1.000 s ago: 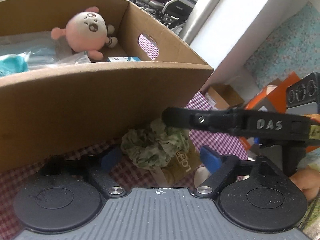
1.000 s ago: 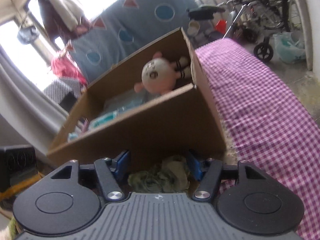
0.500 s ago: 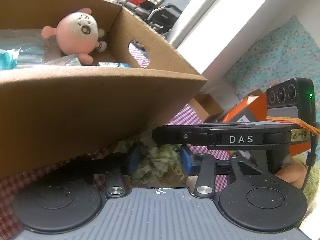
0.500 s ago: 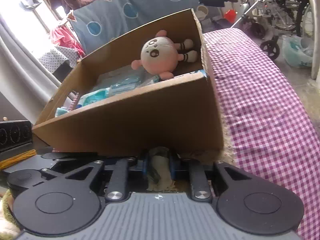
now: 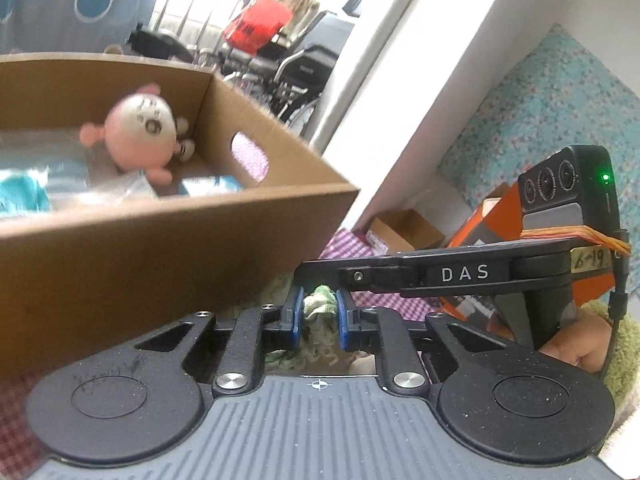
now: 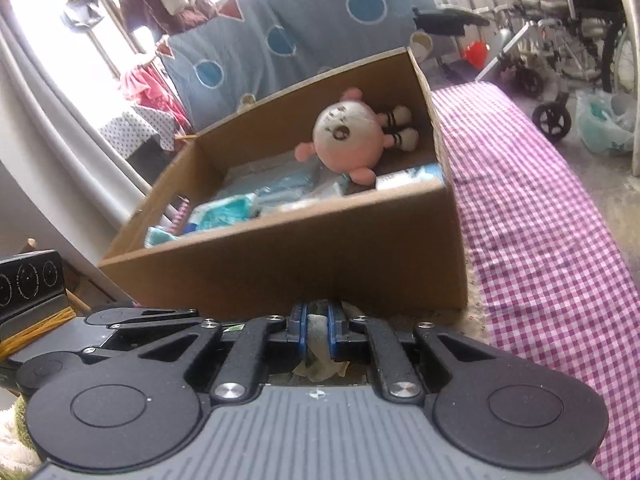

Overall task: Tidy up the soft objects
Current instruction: 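Close the right gripper on the green scrunchie and lift it, then carry the scrunchie into the box and open the right gripper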

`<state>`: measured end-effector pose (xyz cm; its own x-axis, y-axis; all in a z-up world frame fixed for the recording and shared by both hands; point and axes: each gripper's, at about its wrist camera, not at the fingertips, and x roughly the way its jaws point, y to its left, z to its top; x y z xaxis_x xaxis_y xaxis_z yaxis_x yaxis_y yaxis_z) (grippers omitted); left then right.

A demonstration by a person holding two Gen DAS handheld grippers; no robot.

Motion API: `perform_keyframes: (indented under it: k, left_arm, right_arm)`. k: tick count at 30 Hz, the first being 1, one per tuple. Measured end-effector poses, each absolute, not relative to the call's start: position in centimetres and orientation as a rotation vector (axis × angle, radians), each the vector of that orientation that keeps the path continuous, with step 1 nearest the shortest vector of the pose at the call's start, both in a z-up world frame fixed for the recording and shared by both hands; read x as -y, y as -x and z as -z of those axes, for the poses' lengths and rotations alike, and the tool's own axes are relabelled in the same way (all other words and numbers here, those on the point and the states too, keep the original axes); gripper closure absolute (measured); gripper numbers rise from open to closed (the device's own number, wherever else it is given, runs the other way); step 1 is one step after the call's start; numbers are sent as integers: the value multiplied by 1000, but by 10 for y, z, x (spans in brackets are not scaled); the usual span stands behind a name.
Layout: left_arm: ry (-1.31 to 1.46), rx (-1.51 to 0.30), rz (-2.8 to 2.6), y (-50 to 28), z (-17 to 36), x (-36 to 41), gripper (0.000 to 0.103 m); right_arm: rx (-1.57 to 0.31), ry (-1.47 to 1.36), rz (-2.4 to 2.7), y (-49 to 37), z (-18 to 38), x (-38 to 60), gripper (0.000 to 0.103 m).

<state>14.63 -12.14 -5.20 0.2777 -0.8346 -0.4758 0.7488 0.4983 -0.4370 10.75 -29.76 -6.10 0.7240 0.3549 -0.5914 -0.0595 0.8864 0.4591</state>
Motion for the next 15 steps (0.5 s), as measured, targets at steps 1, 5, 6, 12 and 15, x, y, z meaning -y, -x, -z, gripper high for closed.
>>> perform_keyframes:
  k: [1, 5, 6, 12, 15]
  left_arm:
    - [128, -707, 1068, -141, 46, 119, 87]
    - [94, -624, 1072, -122, 20, 107, 88]
    - [84, -603, 1070, -119, 14, 105, 88]
    - [42, -512, 1046, -114, -26, 96, 88]
    - [38, -458, 1033, -121, -46, 93, 88]
  right_arm:
    - [-718, -427, -240, -104, 57, 296, 92]
    - [-665, -421, -259, -87, 39, 290, 92]
    - [-647, -419, -264, -83, 33, 287, 92]
    - [-539, -397, -303, -69, -4, 276, 92]
    - [-499, -394, -336, -76, -23, 275, 92]
